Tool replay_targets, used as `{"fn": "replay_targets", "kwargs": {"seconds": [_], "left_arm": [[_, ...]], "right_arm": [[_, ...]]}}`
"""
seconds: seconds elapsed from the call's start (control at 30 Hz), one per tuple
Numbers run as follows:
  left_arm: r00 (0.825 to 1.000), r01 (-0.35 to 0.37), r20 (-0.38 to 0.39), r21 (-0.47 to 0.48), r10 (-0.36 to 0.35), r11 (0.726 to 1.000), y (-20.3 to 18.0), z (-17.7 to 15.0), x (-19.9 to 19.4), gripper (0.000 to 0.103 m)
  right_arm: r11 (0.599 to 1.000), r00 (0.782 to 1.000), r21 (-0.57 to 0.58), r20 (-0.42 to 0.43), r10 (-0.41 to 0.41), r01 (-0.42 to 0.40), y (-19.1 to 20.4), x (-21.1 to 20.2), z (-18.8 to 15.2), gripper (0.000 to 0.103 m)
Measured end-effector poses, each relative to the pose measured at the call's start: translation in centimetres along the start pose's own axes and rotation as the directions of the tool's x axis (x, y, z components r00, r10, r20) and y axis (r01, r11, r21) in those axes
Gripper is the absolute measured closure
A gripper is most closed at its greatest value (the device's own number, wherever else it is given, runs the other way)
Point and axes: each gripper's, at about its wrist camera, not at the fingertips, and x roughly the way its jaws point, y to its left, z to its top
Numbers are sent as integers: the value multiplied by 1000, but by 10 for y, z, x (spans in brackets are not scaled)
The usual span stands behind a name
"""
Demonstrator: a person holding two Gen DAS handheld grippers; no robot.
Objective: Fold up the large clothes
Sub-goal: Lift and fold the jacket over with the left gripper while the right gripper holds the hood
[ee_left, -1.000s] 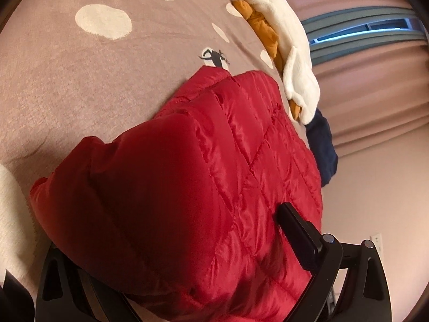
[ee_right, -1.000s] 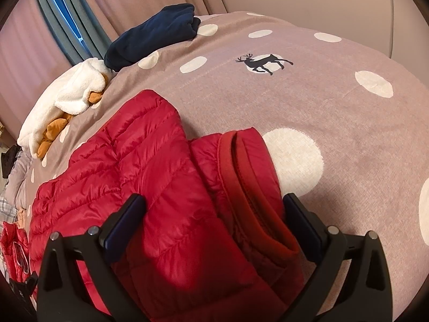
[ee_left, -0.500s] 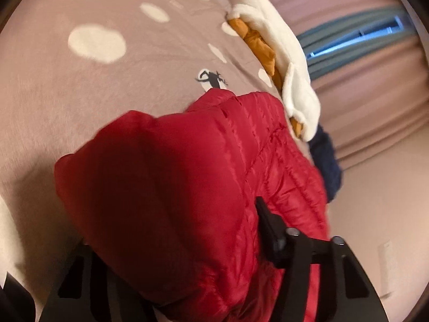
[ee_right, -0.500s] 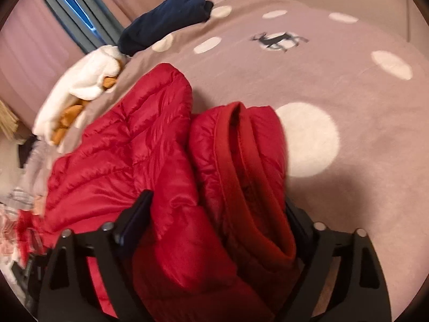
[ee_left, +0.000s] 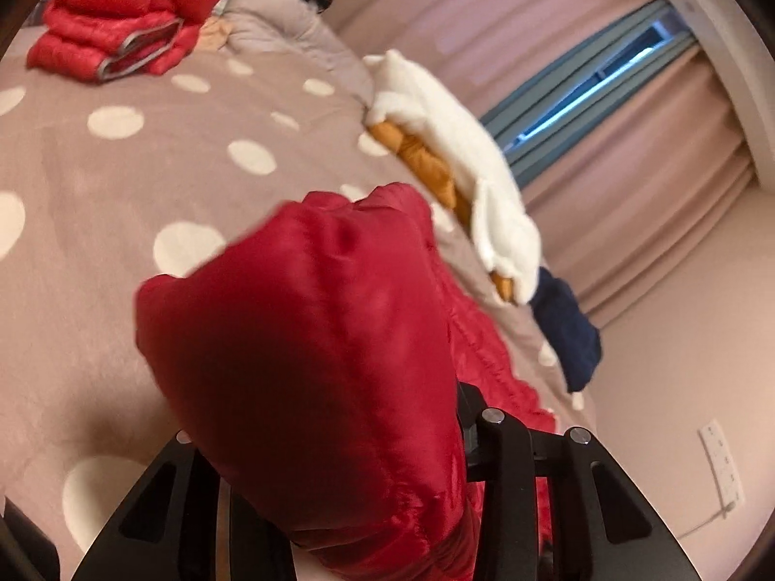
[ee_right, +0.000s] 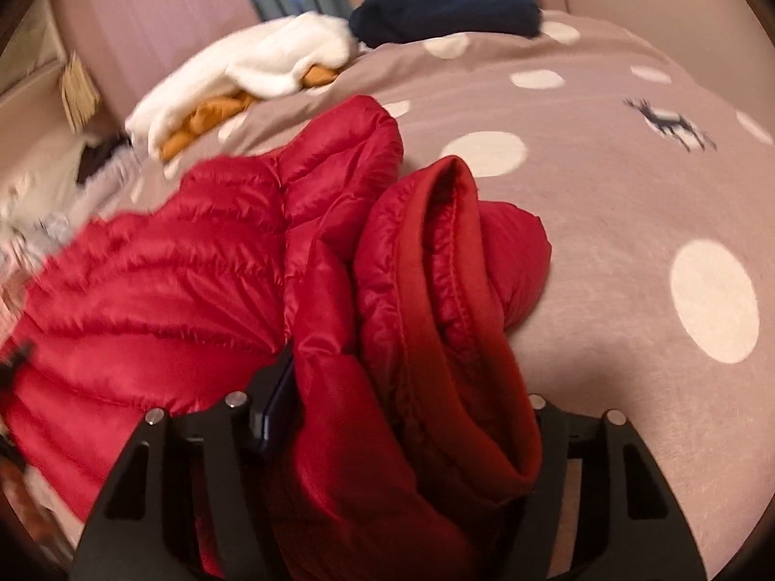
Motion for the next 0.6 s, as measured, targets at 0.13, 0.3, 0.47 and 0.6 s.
{"fn": "replay_targets", "kwargs": {"seconds": [0.13,0.3,0.47,0.6], "left_arm": [[998,23,56,123,-30,992,-27,-8,-12,65],[990,73,85,399,-116,914,-81,-38,-31,65],[980,177,2,441,-198,880,-102,-62,-29,65],[985,154,6,419,-173,895,-109,-72,-22,64]], "right_arm": [[997,998,-53,6,-63,64,10,4,0,41],[1000,1000,-4,-20,1,-1,-8,6,4,40],[999,999,-38,-15,-31,30,0,4,1,40],[999,1000,-24,-7,-28,28,-2,4,0,39]]}}
